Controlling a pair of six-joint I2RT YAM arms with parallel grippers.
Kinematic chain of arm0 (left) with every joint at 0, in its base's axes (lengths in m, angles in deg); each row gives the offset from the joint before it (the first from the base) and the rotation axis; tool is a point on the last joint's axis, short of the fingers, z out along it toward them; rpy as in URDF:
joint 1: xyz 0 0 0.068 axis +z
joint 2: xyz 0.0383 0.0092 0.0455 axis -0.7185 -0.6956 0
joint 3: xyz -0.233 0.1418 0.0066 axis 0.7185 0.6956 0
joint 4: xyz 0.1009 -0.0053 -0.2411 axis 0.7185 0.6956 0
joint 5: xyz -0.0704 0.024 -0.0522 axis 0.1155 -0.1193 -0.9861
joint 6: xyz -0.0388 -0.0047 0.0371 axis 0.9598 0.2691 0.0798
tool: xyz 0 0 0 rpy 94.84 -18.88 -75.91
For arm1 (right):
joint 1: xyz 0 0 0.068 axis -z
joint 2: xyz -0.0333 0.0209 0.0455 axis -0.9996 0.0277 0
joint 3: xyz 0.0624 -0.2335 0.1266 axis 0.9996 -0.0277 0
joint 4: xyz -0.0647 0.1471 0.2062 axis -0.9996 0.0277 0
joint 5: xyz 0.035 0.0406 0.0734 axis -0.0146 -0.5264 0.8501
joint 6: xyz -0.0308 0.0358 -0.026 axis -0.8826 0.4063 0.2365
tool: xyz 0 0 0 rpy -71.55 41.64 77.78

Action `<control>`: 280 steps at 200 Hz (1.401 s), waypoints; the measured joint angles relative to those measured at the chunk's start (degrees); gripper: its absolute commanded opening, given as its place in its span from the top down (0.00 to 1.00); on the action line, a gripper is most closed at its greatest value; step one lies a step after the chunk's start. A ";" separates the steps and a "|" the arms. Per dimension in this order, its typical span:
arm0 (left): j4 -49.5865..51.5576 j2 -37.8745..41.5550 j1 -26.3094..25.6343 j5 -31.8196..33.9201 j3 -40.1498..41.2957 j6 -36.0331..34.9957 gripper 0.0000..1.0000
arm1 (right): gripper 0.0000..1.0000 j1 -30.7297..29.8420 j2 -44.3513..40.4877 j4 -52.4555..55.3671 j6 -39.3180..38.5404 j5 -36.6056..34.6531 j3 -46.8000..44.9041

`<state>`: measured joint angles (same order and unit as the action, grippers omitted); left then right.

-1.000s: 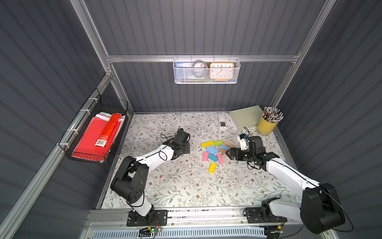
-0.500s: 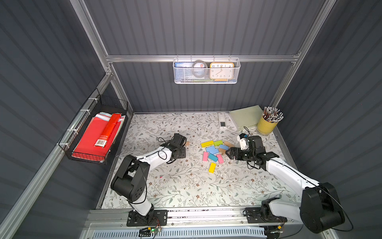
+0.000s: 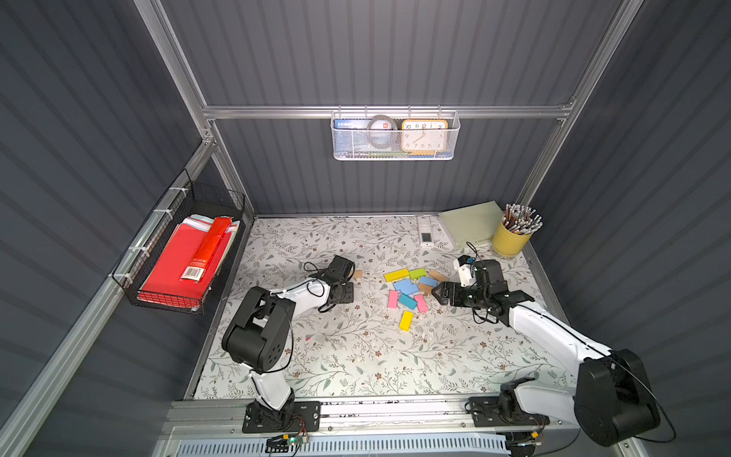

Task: Assemble the number 8 with building blocks
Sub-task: Assemble the building block at the center of the board.

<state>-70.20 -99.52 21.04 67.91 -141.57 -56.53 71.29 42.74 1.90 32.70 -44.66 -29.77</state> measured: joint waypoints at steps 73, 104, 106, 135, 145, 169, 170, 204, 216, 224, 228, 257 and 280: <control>-1.97 -2.51 0.92 -0.24 -2.34 -0.48 0.83 | 0.09 0.00 -0.50 0.09 0.00 -0.09 0.00; -2.25 -2.82 1.33 -0.61 -2.71 -0.68 0.71 | 0.09 0.00 -0.50 0.20 0.00 -0.09 -0.02; -2.25 -2.82 1.33 -0.63 -2.71 -0.68 0.71 | 0.09 0.00 -0.50 0.20 0.00 -0.09 -0.02; -2.12 -2.82 1.36 -1.01 -2.67 -0.83 0.52 | 0.09 0.00 -0.50 0.17 0.00 -0.09 -0.02; -2.14 -2.82 1.36 -1.09 -2.62 -0.70 0.48 | 0.09 0.00 -0.50 0.17 0.00 -0.09 -0.02; -1.81 -2.56 1.36 -1.51 -2.62 -0.81 0.35 | 0.09 0.00 -0.50 0.15 0.02 0.02 -0.02; -1.79 -2.56 1.36 -1.49 -2.62 -0.72 0.35 | 0.09 0.00 -0.50 0.17 0.02 0.02 -0.02; 0.28 -0.72 1.36 -2.34 -2.64 -0.55 0.07 | 0.09 -2.80 -0.28 -0.04 0.44 -1.38 0.42; 1.40 0.63 1.38 -2.56 -2.99 -0.79 0.01 | 0.08 -6.67 0.68 -0.26 0.31 -3.41 1.92; 2.29 1.51 1.46 -2.58 -3.74 -0.63 0.01 | 0.08 -9.44 1.90 -0.46 0.17 -4.85 3.63; 2.73 1.97 1.60 -2.58 -4.24 -0.76 0.01 | 0.08 -10.99 2.89 -0.57 0.17 -5.44 4.90; 3.58 5.27 3.89 -3.48 -7.98 -0.70 0.00 | 0.08 -18.56 11.61 -2.16 0.13 -9.90 15.28; 3.48 8.00 8.22 -4.48 -9.16 -0.87 0.01 | 0.07 -22.69 21.03 -4.04 -0.15 -13.66 23.87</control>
<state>-66.73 -91.52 29.26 63.43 -150.73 -57.41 48.60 63.77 -2.14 32.55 -58.32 -5.90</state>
